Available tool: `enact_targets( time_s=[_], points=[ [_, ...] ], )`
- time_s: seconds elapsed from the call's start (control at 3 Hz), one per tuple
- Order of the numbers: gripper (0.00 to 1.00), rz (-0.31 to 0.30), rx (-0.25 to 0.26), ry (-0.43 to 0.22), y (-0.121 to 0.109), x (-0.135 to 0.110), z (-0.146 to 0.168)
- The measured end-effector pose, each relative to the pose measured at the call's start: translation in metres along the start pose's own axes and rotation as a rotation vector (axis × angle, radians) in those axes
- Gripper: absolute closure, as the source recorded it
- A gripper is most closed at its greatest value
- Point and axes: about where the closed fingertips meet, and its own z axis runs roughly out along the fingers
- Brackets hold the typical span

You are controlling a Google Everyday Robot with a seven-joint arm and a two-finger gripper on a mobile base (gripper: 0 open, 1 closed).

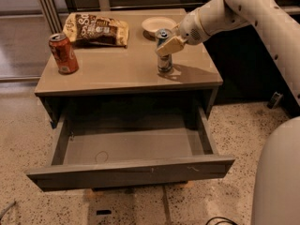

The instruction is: Place redbull can into top drawer

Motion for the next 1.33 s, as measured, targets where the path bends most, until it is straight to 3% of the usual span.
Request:
enact_targets(
  time_s=[0.33, 0.67, 1.0, 1.33],
  points=[
    [0.89, 0.000, 0.000, 0.000, 0.000, 0.000, 0.000],
    [1.00, 0.003, -0.004, -0.009, 0.004, -0.001, -0.002],
    [1.00, 0.017, -0.023, -0.060, 0.022, -0.009, -0.014],
    [1.00, 0.056, -0.043, -0.150, 0.054, -0.021, -0.040]
  ],
)
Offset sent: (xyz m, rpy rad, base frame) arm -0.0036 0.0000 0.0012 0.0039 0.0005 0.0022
